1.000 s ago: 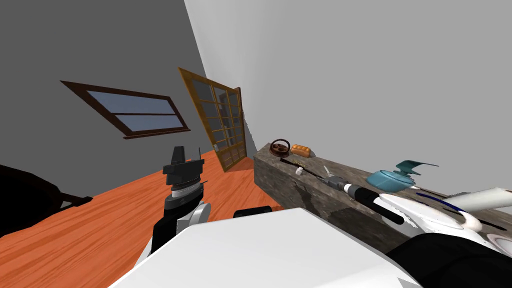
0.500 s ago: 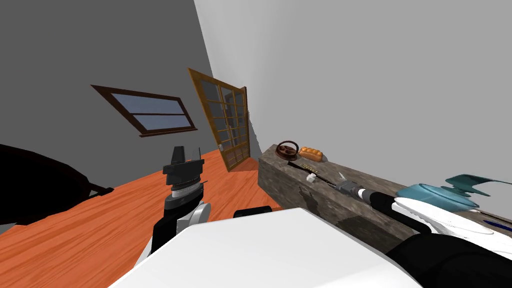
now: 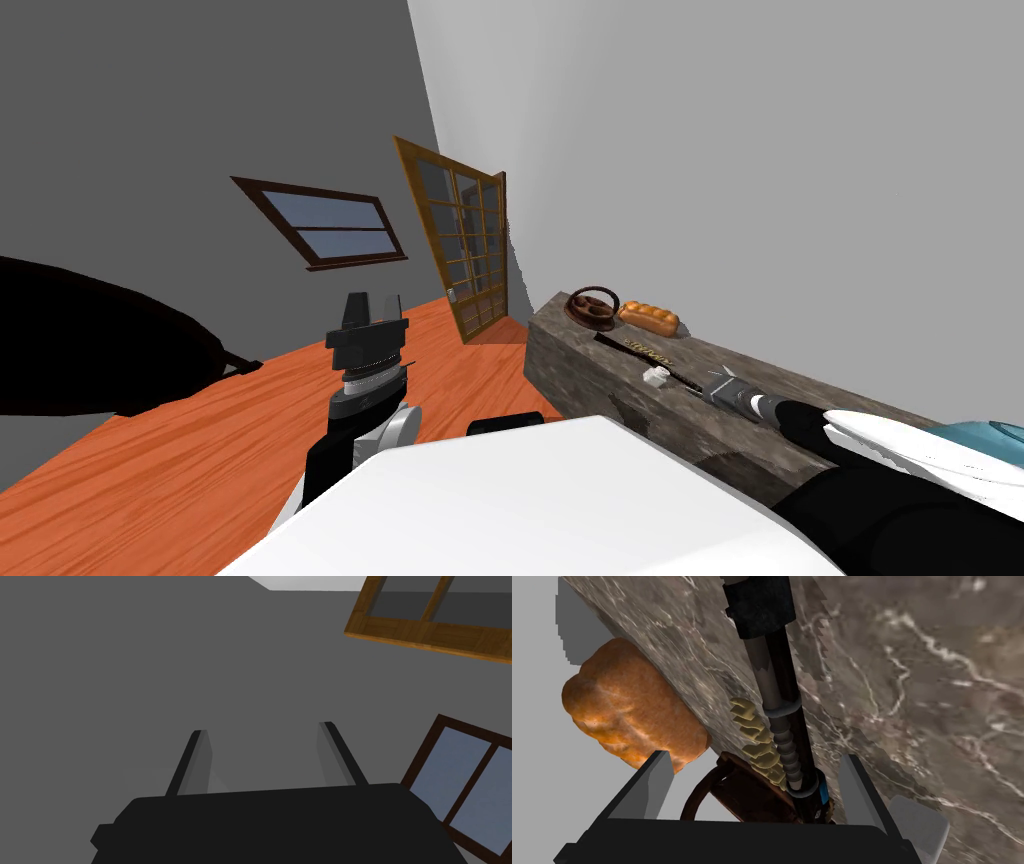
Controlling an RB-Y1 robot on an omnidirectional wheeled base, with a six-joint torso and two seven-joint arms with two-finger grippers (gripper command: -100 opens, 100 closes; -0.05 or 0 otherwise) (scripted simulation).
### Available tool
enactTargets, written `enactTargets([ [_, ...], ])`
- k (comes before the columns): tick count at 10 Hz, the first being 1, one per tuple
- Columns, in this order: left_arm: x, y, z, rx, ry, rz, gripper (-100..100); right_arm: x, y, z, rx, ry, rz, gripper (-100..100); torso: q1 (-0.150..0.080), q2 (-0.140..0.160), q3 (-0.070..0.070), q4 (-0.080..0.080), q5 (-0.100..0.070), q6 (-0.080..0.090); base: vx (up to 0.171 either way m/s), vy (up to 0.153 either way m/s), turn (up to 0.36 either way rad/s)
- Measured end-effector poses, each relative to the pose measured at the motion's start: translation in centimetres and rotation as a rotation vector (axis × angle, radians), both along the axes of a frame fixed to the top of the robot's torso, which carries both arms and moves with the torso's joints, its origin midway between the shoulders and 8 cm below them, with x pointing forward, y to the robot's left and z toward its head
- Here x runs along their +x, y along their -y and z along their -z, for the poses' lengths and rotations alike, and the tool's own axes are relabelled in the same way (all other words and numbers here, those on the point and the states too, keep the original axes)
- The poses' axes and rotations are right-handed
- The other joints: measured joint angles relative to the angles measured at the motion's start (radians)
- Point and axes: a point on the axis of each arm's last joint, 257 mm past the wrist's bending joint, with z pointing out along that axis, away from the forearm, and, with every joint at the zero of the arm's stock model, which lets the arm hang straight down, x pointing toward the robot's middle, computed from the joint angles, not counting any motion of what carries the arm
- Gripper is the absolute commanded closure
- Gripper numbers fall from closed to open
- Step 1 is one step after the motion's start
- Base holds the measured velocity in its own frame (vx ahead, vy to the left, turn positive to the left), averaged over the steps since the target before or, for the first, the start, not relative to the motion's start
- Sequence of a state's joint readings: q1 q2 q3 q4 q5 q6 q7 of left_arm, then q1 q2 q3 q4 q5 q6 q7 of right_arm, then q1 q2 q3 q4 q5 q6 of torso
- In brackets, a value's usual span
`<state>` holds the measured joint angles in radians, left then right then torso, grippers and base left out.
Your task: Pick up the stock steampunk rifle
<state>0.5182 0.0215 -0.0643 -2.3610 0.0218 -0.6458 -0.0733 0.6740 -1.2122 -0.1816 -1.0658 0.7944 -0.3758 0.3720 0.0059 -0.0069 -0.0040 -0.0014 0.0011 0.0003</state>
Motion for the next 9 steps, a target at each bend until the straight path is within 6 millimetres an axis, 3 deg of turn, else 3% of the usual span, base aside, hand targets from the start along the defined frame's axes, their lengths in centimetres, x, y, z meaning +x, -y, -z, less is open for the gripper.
enactTargets([
  [3, 0.0, 0.0, 0.0, 0.0, 0.0, 0.0, 0, -4.0, 2.2, 0.4, -0.084, -0.128, -0.006, -100, 0.002, -0.002, -0.002, -0.001, 0.001, 0.0, 0.148, 0.103, 0.121],
  [4, 0.0, 0.0, 0.0, 0.0, 0.0, 0.0, 0, -5.4, 2.4, 1.3, -0.099, -0.172, -0.012, -100, 0.002, -0.002, -0.001, 0.0, 0.0, 0.0, 0.062, 0.045, 0.03],
  [5, 0.0, 0.0, 0.0, 0.0, 0.0, 0.0, 0, -5.6, 2.4, 1.4, -0.101, -0.177, -0.013, 0, -0.001, 0.002, 0.001, 0.0, 0.0, 0.001, 0.012, 0.008, -0.005],
  [6, 0.0, 0.0, 0.0, 0.0, 0.0, 0.0, 0, -5.6, 2.4, 1.4, -0.101, -0.176, -0.013, -100, -0.003, 0.006, 0.003, 0.001, 0.0, 0.001, 0.095, -0.011, -0.086],
  [9, 0.0, 0.0, 0.0, 0.0, 0.0, 0.0, 0, -7.2, 1.9, 2.2, -0.079, -0.18, -0.014, -100, -0.007, 0.002, 0.001, 0.0, -0.001, 0.001, 0.098, -0.023, -0.056],
])
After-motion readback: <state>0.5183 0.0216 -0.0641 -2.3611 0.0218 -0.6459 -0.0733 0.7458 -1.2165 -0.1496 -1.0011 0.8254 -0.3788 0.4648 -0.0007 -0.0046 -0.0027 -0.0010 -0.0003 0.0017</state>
